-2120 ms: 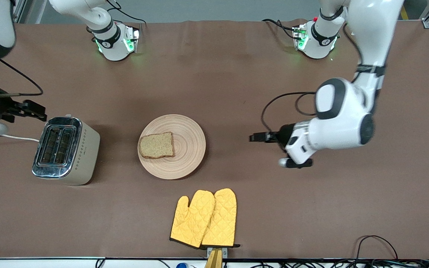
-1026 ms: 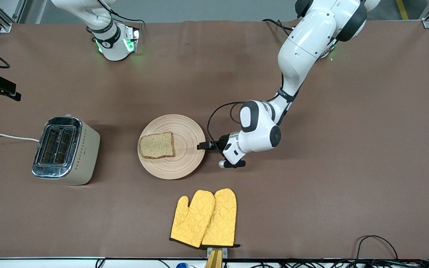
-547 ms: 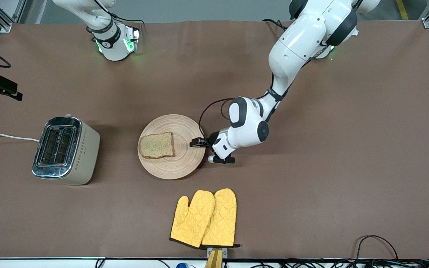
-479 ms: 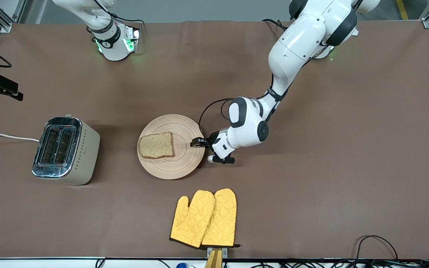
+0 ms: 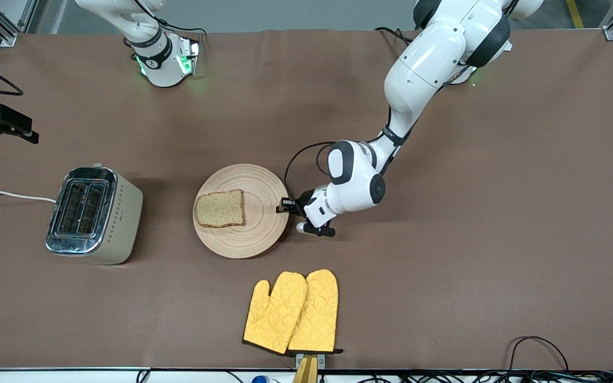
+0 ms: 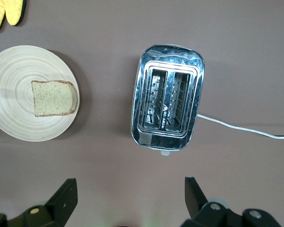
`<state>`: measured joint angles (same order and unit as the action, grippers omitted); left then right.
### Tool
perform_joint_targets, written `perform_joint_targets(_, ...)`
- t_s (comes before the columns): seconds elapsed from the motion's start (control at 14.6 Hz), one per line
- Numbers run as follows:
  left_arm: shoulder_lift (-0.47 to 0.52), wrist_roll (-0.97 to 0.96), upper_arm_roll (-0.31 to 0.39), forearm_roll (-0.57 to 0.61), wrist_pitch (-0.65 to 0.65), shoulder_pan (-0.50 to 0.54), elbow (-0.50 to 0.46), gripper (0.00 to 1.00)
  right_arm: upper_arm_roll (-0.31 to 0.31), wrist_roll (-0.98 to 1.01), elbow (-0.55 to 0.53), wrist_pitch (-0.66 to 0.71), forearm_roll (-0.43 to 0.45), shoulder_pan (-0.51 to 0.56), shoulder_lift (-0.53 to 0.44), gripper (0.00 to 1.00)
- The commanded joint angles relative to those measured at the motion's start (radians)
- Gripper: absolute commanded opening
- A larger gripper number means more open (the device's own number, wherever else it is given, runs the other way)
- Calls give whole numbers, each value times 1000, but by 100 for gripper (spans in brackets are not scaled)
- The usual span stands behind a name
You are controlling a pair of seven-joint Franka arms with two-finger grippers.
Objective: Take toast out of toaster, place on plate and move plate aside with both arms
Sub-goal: 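Slide the plate with the left gripper away from the toaster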
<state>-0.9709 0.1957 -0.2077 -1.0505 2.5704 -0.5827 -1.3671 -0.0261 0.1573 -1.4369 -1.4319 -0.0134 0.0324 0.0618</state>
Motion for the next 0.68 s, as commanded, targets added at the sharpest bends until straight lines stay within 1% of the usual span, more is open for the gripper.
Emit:
perform_joint_targets(0.0, 50, 27, -6, -12, -28, 53, -9, 0, 32, -15, -27, -5, 0, 26, -30, 100)
perform_joint_targets(0.14, 101, 39, -7, -5, -120, 107, -21, 0, 32, -15, -27, -1, -2, 26, -31, 100)
perform_joint_targets(0.41, 196, 123, -9, -5, -301, 228, -65, 0, 34, -15, -27, -1, 0, 26, -31, 100)
perform_joint_targets(0.62, 257, 223, -9, -8, -409, 335, -127, 0, 34, -15, -27, -2, 0, 26, -31, 100)
